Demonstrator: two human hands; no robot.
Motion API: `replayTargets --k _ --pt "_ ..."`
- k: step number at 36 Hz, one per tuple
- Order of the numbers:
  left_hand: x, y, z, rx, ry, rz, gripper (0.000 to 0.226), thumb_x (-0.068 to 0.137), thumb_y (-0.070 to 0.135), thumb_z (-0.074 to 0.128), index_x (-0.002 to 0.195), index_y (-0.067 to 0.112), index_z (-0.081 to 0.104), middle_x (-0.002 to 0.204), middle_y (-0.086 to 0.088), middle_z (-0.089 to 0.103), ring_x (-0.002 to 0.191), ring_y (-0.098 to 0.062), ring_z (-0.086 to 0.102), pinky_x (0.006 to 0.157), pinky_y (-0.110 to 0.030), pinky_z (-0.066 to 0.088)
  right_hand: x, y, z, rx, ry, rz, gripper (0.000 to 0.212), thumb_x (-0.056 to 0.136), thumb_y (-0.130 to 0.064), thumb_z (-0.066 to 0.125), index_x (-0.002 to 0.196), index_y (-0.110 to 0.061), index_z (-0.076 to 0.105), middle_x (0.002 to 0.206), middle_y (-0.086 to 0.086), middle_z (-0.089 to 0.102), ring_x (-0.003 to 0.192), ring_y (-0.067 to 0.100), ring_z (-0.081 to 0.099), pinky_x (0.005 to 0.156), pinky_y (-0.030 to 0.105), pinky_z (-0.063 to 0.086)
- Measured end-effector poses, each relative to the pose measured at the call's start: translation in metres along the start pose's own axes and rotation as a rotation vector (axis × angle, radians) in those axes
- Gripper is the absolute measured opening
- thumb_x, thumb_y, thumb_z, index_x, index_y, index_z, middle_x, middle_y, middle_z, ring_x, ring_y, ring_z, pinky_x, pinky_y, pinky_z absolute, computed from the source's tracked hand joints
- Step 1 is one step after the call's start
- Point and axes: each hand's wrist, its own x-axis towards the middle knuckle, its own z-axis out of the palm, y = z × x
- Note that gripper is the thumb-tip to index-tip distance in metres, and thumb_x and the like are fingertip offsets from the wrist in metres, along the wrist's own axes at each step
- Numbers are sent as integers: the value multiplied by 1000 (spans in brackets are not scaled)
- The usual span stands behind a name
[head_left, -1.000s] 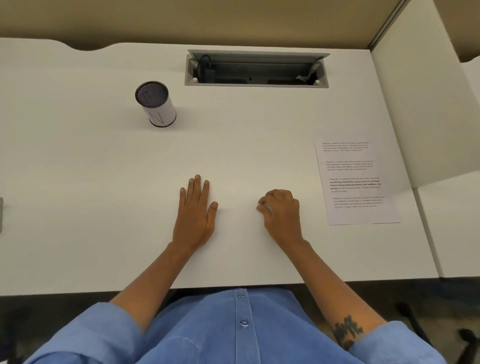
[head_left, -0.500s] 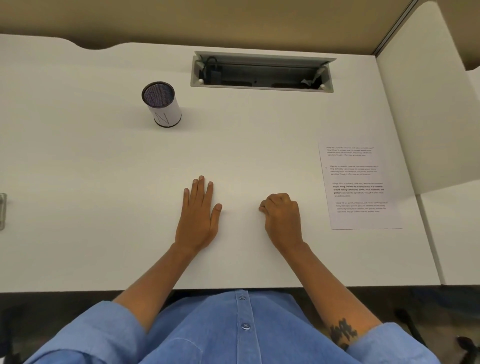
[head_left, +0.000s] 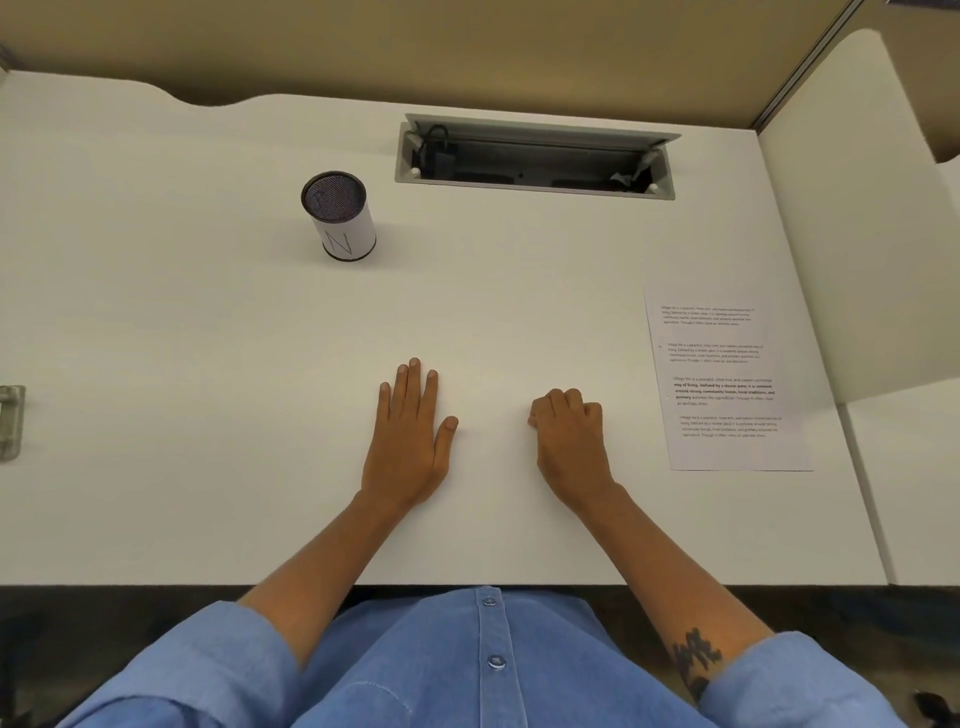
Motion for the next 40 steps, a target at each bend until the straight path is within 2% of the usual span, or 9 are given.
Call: replayTargets --k 5,8,16,20,24,26,31,35,40 --pt "0 0 -1 -3 -2 1 71 110 47 23 170 12 5 179 -12 -7 166 -25 -10 135 -53 6 11 10 -10 173 -81 99 38 74 15 46 92 -18 57 90 -6 53 86 21 41 72 39 33" --pt "-1 0 -2 -9 -6 3 71 111 48 23 169 11 5 179 -12 -8 166 -25 -11 135 -53 5 23 16 -19 253 -80 180 36 79 12 44 92 -20 54 93 -5 53 90 23 41 72 38 28" --pt "1 -3 -5 -55 -46 13 75 110 51 21 169 9 4 178 -13 -11 165 -26 -15 135 -53 3 76 5 -51 327 -45 265 36 79 13 39 81 -22 46 92 -4 55 93 25 42 75 39 34" --pt "-2 -9 -9 -81 -61 33 77 110 52 25 169 9 1 178 -12 -15 164 -25 -19 135 -52 1 113 -20 -70 357 -12 227 36 79 13 37 79 -23 43 94 -4 57 94 26 44 78 44 40" --pt "-4 -28 -18 -73 -59 10 78 109 54 24 169 9 0 177 -12 -16 164 -25 -19 135 -53 2 158 -63 -85 406 -13 165 35 79 12 35 76 -23 37 90 -7 53 92 25 42 74 39 34" --pt "-5 -41 -24 -79 -48 -2 79 109 54 23 169 8 0 177 -12 -16 164 -25 -19 135 -53 1 182 -89 -89 420 -4 144 35 83 13 38 75 -21 39 89 -6 55 92 24 44 75 37 33" --pt "-7 -80 -39 -62 -11 -49 78 109 53 26 169 8 2 178 -13 -14 165 -26 -17 135 -51 2 242 -152 -94 421 23 70 30 91 11 50 82 -18 52 92 -4 57 95 23 49 76 41 43" --pt "-11 -105 -48 -59 -1 -53 78 110 52 28 169 9 2 178 -12 -12 165 -26 -16 135 -50 3 281 -192 -97 434 32 -18 38 89 11 48 73 -24 42 90 -4 57 97 25 48 76 43 43" --pt "-12 -126 -57 -63 -2 -63 77 110 51 29 169 9 1 178 -11 -12 165 -24 -16 135 -50 5 317 -221 -91 436 14 -58 19 92 2 53 86 -15 57 98 0 64 102 28 52 85 52 51"
